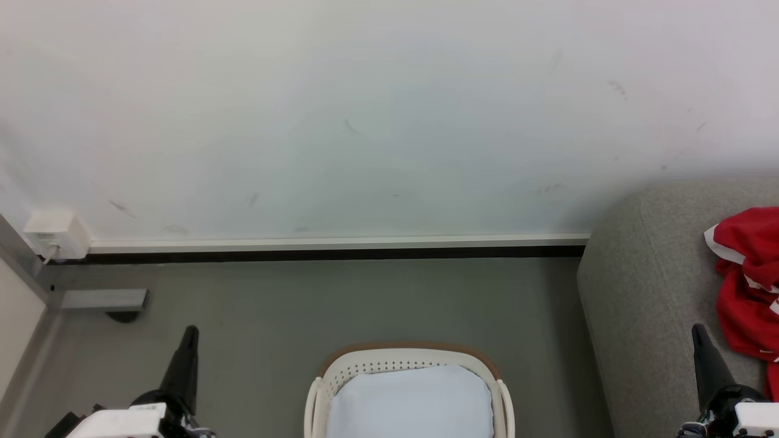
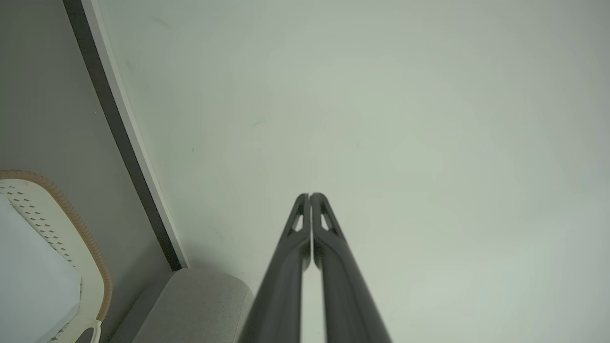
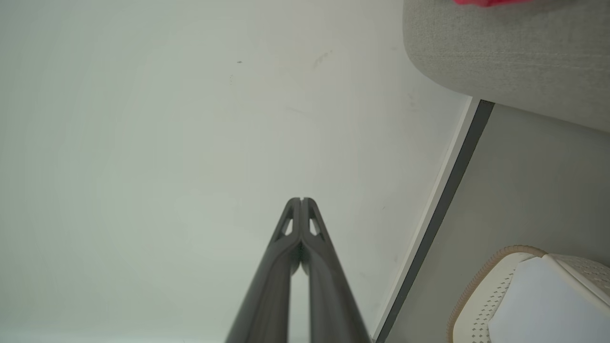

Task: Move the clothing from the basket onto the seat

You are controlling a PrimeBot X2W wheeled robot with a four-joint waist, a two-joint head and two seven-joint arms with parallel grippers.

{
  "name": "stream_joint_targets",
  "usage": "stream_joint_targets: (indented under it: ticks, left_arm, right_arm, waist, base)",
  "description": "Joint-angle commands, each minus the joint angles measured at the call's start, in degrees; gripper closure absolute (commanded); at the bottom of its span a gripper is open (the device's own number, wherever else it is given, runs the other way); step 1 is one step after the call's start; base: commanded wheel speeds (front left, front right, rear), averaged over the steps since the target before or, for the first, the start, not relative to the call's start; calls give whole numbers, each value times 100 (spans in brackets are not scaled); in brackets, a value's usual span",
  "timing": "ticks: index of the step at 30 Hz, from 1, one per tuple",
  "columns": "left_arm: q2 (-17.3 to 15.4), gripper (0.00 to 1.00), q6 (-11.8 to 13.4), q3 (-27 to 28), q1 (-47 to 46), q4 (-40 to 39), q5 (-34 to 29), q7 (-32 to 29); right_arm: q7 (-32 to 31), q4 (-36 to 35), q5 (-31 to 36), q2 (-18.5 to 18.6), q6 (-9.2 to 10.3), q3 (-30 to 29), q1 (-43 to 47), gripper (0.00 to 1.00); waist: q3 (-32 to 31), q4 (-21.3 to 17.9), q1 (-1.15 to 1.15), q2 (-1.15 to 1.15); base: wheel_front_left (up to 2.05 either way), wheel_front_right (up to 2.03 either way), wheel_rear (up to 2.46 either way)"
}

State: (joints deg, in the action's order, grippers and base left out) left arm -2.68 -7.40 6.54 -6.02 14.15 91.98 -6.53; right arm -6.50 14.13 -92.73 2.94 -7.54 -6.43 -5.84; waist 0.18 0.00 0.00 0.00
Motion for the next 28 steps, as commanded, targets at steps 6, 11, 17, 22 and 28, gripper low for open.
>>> stream_joint_targets:
  ticks: [6,11,17,22,28]
  left_arm:
    - [-38,100,-26,10,-45,-20,79,-22]
    - [-38,100,-26,10,-45,-21,80,-22]
    - [-38,100,-20,10,-45,-21,80,-22]
    - [-38,100,-20,10,-45,-20,80,-22]
    - [-38,100,-20,10,-45,-20,80,-21]
  right_arm:
    - [-14,-24,47,-3,10,-27,-71,100]
    - [-15,-23,46,-4,10,-28,-71,100]
    - [-16,-23,48,-4,10,-29,-72,100]
    - [-18,-23,49,-5,10,-30,-72,100]
    - [-19,-23,50,-6,10,-31,-72,100]
  waist:
    - [0,0,0,0]
    - [0,0,0,0]
    - [0,0,0,0]
    - [0,0,0,0]
    - [0,0,0,0]
  base:
    - [0,0,0]
    - [0,0,0]
    - [0,0,0]
    - [0,0,0]
    - [0,0,0]
